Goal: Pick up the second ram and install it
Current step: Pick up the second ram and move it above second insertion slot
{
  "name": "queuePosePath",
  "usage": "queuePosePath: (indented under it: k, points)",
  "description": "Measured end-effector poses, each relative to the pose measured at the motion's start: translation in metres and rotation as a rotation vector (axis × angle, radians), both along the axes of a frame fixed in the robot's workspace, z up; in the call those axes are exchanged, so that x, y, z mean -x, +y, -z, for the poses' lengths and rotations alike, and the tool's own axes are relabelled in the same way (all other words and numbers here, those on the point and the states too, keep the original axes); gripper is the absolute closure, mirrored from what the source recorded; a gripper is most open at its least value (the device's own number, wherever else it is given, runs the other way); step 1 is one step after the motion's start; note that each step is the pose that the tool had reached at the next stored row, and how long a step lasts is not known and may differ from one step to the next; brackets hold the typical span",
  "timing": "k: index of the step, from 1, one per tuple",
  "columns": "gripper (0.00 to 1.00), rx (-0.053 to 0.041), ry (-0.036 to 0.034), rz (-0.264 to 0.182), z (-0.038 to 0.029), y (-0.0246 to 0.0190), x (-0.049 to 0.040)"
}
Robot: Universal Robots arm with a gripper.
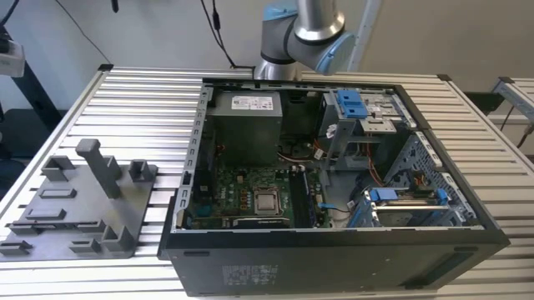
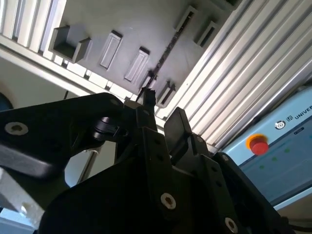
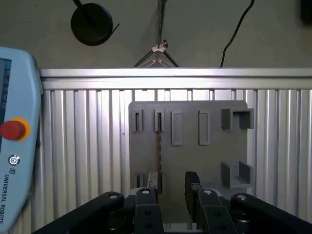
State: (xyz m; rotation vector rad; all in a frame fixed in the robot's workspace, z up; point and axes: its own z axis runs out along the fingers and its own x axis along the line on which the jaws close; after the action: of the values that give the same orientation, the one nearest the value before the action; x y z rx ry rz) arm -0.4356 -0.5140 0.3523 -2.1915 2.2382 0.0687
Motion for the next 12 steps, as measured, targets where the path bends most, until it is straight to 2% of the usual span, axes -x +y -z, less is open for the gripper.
queuePosePath:
  k: [8, 12]
  points:
    - [0.64, 0.0016, -0.0011, -0.009, 0.0114, 0.0012, 0.0001]
    - [0.64, 0.0018, -0.0017, -0.01, 0.013, 0.0014, 0.0002]
